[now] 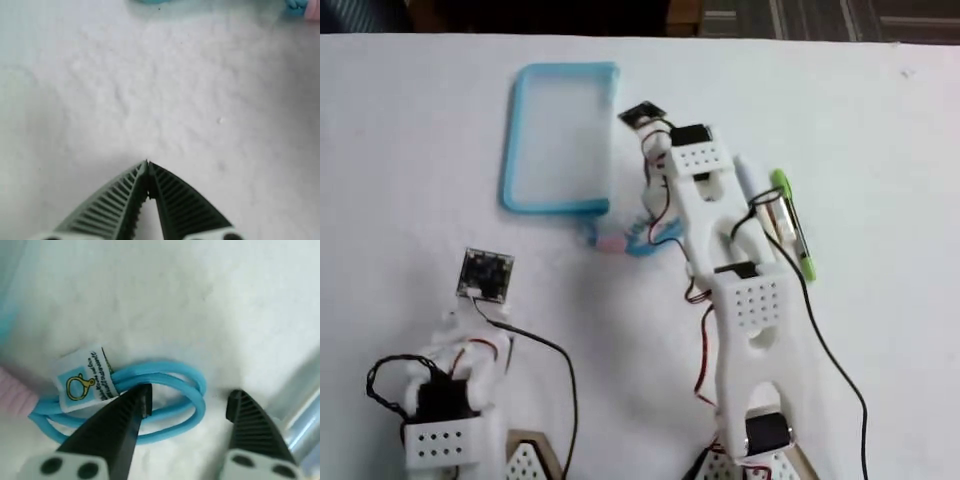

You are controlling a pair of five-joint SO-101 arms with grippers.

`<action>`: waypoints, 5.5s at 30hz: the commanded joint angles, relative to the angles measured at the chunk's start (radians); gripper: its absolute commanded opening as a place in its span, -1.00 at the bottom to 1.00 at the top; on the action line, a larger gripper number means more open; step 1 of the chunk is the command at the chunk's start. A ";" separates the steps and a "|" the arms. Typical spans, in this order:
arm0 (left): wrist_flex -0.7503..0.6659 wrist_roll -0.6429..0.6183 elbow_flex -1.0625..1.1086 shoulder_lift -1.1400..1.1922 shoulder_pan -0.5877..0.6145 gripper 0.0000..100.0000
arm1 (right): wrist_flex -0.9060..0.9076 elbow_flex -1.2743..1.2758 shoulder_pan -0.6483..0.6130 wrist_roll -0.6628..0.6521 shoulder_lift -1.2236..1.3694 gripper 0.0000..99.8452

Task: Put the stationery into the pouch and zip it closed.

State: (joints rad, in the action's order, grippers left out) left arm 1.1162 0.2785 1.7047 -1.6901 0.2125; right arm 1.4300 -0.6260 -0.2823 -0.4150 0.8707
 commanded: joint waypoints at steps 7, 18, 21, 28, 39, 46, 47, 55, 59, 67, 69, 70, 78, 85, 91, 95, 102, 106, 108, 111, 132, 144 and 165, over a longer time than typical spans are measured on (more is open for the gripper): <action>0.005 0.006 -0.006 -0.013 0.002 -0.95 | -0.013 0.003 -0.005 -0.201 0.015 -0.89; 0.005 0.006 -0.006 -0.013 0.002 -0.95 | 0.102 -0.379 -0.007 -0.083 0.012 -0.97; 0.005 0.006 -0.006 -0.013 0.002 -0.95 | 0.156 -0.585 -0.007 -0.032 0.013 -0.97; 0.005 0.006 -0.006 -0.013 0.002 -0.95 | 0.286 -1.049 -0.015 0.021 0.016 -0.97; 0.005 0.006 -0.006 -0.013 0.002 -0.95 | 0.245 -1.040 -0.015 0.020 -0.236 -0.97; 0.005 0.006 -0.006 -0.013 0.002 -0.95 | 0.183 -1.040 -0.021 0.025 -0.460 -0.97; 0.005 0.006 -0.006 -0.013 0.001 -0.95 | 0.183 -1.040 -0.027 0.034 -0.489 -0.97; 0.005 0.006 -0.006 -0.013 0.001 -0.95 | 0.180 -1.039 -0.064 0.038 -0.696 -0.97; 0.005 0.006 -0.006 -0.013 0.001 -0.95 | 0.105 -1.039 -0.059 0.043 -0.750 -0.97; 0.005 0.006 -0.006 -0.013 0.001 -0.95 | -0.027 -1.031 -0.064 0.184 -0.834 -0.97; 0.005 0.006 -0.006 -0.013 0.001 -0.95 | -0.024 -1.030 -0.064 0.226 -0.839 -0.97; 0.005 0.006 -0.006 -0.013 0.001 -0.95 | -0.019 -1.030 -0.064 0.241 -0.839 -0.97; 0.005 0.006 -0.006 -0.013 0.001 -0.95 | 0.136 -1.030 -0.122 0.265 -0.832 -0.97; 0.003 0.002 -0.006 -0.013 0.001 -0.95 | 0.229 -1.028 -0.228 0.267 -0.777 -0.97; 0.005 0.000 -0.006 -0.013 -0.002 -0.95 | 0.300 -1.039 -0.225 0.269 -0.691 -0.97; 0.008 0.000 -0.015 -0.013 0.001 -0.95 | 0.297 -1.037 -0.229 0.269 -0.676 -0.97; -0.060 -0.003 -0.423 -0.008 0.130 -0.95 | 0.295 -1.039 -0.225 0.269 -0.680 -0.97; -0.035 -0.037 -0.683 0.012 0.125 -0.94 | 0.300 -1.039 -0.225 0.265 -0.685 -0.97; -0.023 -0.101 -0.795 0.081 0.116 -0.87 | 0.302 -1.039 -0.225 0.265 -0.685 -0.97; 0.029 -0.298 -0.994 0.278 0.116 -0.77 | 0.302 -1.039 -0.225 0.267 -0.685 -0.97; 0.644 -0.494 -1.870 1.104 -0.509 -0.26 | 0.328 -1.040 -0.163 0.267 -0.685 -0.97; 0.118 -0.493 -1.304 1.087 -0.392 -0.26 | 0.328 -1.040 -0.139 0.269 -0.725 -0.97; -0.410 -0.278 -1.099 1.133 -0.453 -0.50 | 0.331 -1.039 -0.137 0.267 -0.728 -0.97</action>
State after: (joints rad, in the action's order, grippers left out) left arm 0.9198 -0.1112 0.5186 -0.5731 -0.2800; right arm 1.7492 -1.6479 -0.4266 -0.1542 0.1726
